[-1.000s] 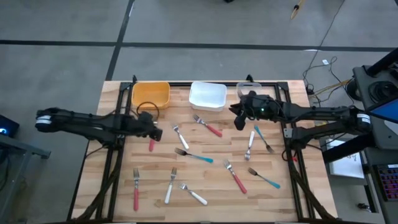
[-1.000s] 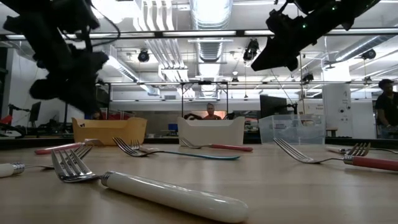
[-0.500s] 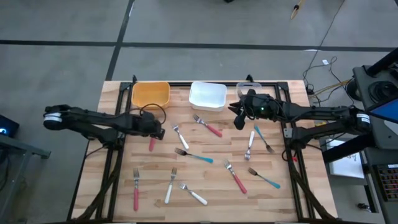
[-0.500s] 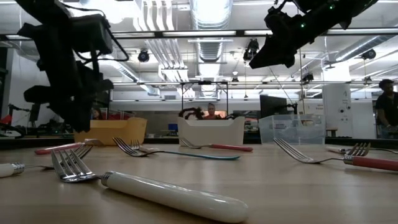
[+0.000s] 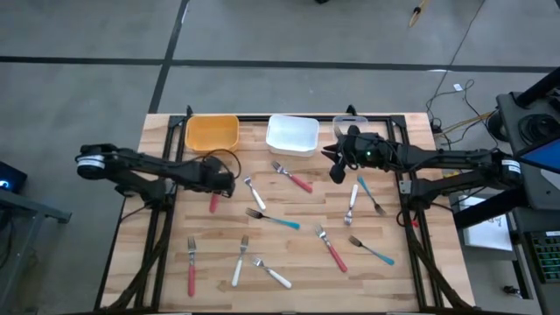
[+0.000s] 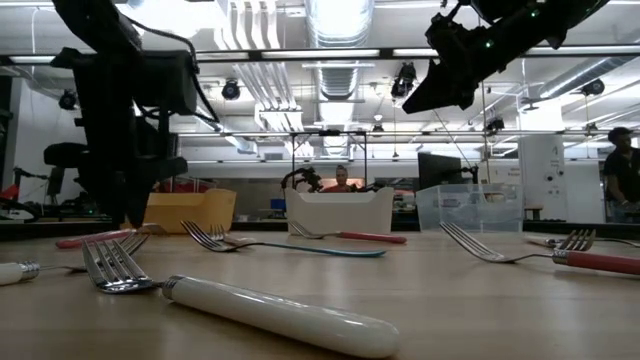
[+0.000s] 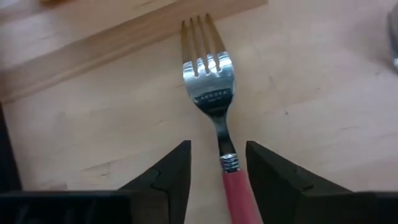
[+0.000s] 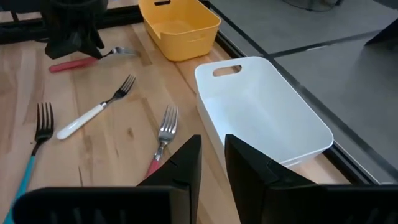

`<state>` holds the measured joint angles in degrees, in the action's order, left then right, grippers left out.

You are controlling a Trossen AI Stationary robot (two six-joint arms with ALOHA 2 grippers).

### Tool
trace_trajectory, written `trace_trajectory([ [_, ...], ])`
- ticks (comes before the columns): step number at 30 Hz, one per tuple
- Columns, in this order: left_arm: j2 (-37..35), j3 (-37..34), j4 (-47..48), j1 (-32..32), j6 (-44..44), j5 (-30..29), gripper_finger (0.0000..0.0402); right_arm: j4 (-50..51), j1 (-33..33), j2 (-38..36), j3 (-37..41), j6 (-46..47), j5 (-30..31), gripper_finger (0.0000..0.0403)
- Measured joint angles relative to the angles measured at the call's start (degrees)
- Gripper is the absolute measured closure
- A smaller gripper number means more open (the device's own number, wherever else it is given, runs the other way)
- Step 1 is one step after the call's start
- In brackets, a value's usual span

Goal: Sort silverware by color (type)
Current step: Put the pink fork into the yellow bin

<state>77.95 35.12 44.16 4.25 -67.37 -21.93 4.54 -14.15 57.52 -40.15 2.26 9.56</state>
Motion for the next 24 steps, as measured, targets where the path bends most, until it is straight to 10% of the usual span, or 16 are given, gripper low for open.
trace_trajectory([
  [10,6.76,1.09,-1.32,-0.07,-1.84,-0.07,0.0267,0.88,-0.02,0.00,0.47,-2.22,0.00,0.0338],
  [24,8.02,1.07,-1.72,-0.07,-4.73,1.04,0.0383,1.00,-0.02,0.02,1.39,-2.09,0.02,0.0337],
])
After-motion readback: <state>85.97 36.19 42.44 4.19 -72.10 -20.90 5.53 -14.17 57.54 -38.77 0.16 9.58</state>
